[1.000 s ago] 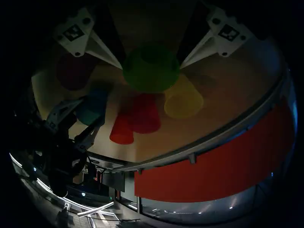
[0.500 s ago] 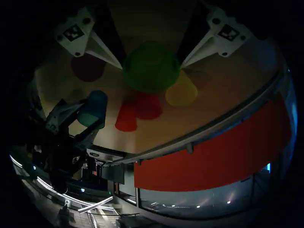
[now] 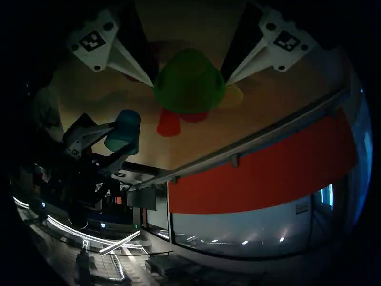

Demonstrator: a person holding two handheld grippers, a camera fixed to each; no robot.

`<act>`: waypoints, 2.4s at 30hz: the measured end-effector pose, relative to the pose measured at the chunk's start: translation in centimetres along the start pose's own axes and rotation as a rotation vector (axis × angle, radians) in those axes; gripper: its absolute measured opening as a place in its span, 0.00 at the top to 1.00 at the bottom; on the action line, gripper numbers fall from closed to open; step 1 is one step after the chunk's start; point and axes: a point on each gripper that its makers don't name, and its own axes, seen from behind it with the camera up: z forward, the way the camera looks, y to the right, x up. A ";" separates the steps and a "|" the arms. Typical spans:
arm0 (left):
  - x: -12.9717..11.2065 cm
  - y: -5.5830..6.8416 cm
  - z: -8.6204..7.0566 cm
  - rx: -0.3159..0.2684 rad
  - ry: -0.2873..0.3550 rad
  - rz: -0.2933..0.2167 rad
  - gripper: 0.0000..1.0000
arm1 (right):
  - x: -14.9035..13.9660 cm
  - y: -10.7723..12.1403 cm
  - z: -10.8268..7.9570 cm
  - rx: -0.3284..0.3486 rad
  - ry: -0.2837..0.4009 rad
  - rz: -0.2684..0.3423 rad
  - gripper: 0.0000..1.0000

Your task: Pour water

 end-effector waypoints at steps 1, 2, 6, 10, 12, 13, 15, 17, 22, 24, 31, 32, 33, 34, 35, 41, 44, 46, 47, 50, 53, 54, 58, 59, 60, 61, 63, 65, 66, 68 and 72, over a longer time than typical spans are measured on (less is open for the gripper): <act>0.4 0.1 -0.4 0.004 0.015 -0.002 0.14 | 0.3 0.0 -0.3 -0.003 0.006 -0.002 0.11; 0.8 0.2 -0.8 0.008 0.031 -0.004 0.14 | 0.6 -0.1 -0.6 -0.006 0.013 -0.003 0.11; 2.3 0.7 -2.2 0.018 0.093 -0.020 0.14 | 1.5 -0.2 -1.5 -0.019 0.034 -0.009 0.11; 3.7 1.3 -3.4 0.022 0.155 -0.036 0.14 | 2.5 -0.4 -2.1 -0.029 0.057 -0.013 0.12; 4.5 1.6 -4.0 0.026 0.189 -0.041 0.14 | 2.9 -0.4 -2.4 -0.032 0.069 -0.014 0.12; 4.8 1.8 -4.2 0.027 0.205 -0.044 0.14 | 3.1 -0.4 -2.5 -0.033 0.075 -0.013 0.12; 5.4 2.1 -4.7 0.027 0.237 -0.050 0.14 | 3.5 -0.5 -2.7 -0.035 0.087 -0.012 0.12; 6.0 2.6 -5.0 0.020 0.266 -0.058 0.14 | 3.8 -0.4 -2.9 -0.038 0.098 -0.011 0.12; 7.4 3.2 -5.7 0.012 0.327 -0.079 0.14 | 4.2 -0.2 -3.0 -0.044 0.121 -0.003 0.12; 8.0 3.4 -5.9 0.009 0.348 -0.087 0.14 | 4.4 -0.1 -3.1 -0.046 0.130 0.001 0.12; 8.2 3.5 -5.9 0.002 0.353 -0.088 0.14 | 4.8 0.0 -3.3 -0.045 0.150 -0.001 0.12; 8.2 3.5 -5.8 0.004 0.351 -0.085 0.14 | 4.9 0.0 -3.3 -0.045 0.153 -0.004 0.12; 8.2 3.5 -5.8 0.005 0.349 -0.082 0.14 | 5.0 -0.1 -3.4 -0.044 0.156 -0.007 0.12; 8.1 3.5 -5.8 0.004 0.347 -0.081 0.14 | 5.1 -0.2 -3.4 -0.042 0.159 -0.009 0.12; 8.1 3.5 -5.7 0.004 0.345 -0.080 0.14 | 5.2 -0.3 -3.4 -0.041 0.163 -0.012 0.12; 8.0 3.8 -5.5 -0.005 0.338 -0.074 0.14 | 5.7 -0.7 -3.7 -0.036 0.200 -0.021 0.11; 8.1 3.8 -5.5 -0.006 0.338 -0.071 0.14 | 6.0 -0.8 -3.8 -0.042 0.218 -0.021 0.11; 8.1 3.9 -5.5 -0.007 0.339 -0.071 0.14 | 6.2 -0.8 -3.8 -0.046 0.233 -0.019 0.11; 8.2 3.9 -5.5 -0.008 0.339 -0.071 0.14 | 6.3 -0.8 -3.8 -0.048 0.241 -0.018 0.11; 8.3 4.0 -5.5 -0.009 0.341 -0.072 0.14 | 6.7 -0.8 -3.9 -0.051 0.263 -0.014 0.11; 8.3 4.0 -5.6 -0.008 0.343 -0.071 0.14 | 7.0 -1.0 -3.9 -0.050 0.283 -0.011 0.11; 8.4 4.0 -5.6 -0.008 0.344 -0.071 0.14 | 7.1 -1.0 -3.9 -0.050 0.287 -0.011 0.11; 8.4 4.1 -5.7 -0.009 0.344 -0.069 0.14 | 7.4 -1.2 -3.8 -0.048 0.294 -0.013 0.11; 8.4 4.1 -5.8 -0.010 0.344 -0.068 0.14 | 7.5 -1.2 -3.8 -0.048 0.294 -0.014 0.11; 8.4 4.1 -5.8 -0.010 0.343 -0.066 0.14 | 7.5 -1.2 -3.8 -0.049 0.293 -0.015 0.11; 8.3 4.1 -5.8 -0.010 0.341 -0.064 0.14 | 7.6 -1.1 -3.8 -0.050 0.291 -0.016 0.11; 8.2 4.2 -5.8 -0.010 0.335 -0.060 0.14 | 7.7 -1.0 -3.8 -0.052 0.287 -0.019 0.11; 8.0 4.2 -5.7 -0.009 0.328 -0.055 0.14 | 7.9 -0.9 -3.9 -0.055 0.283 -0.026 0.11; 7.8 4.3 -5.7 -0.009 0.325 -0.053 0.14 | 8.1 -0.9 -4.0 -0.057 0.281 -0.031 0.11; 7.7 4.4 -5.6 -0.009 0.322 -0.050 0.14 | 8.5 -0.9 -4.0 -0.059 0.277 -0.043 0.11; 7.3 4.8 -5.5 -0.011 0.317 -0.050 0.14 | 9.4 -1.1 -4.2 -0.054 0.268 -0.075 0.11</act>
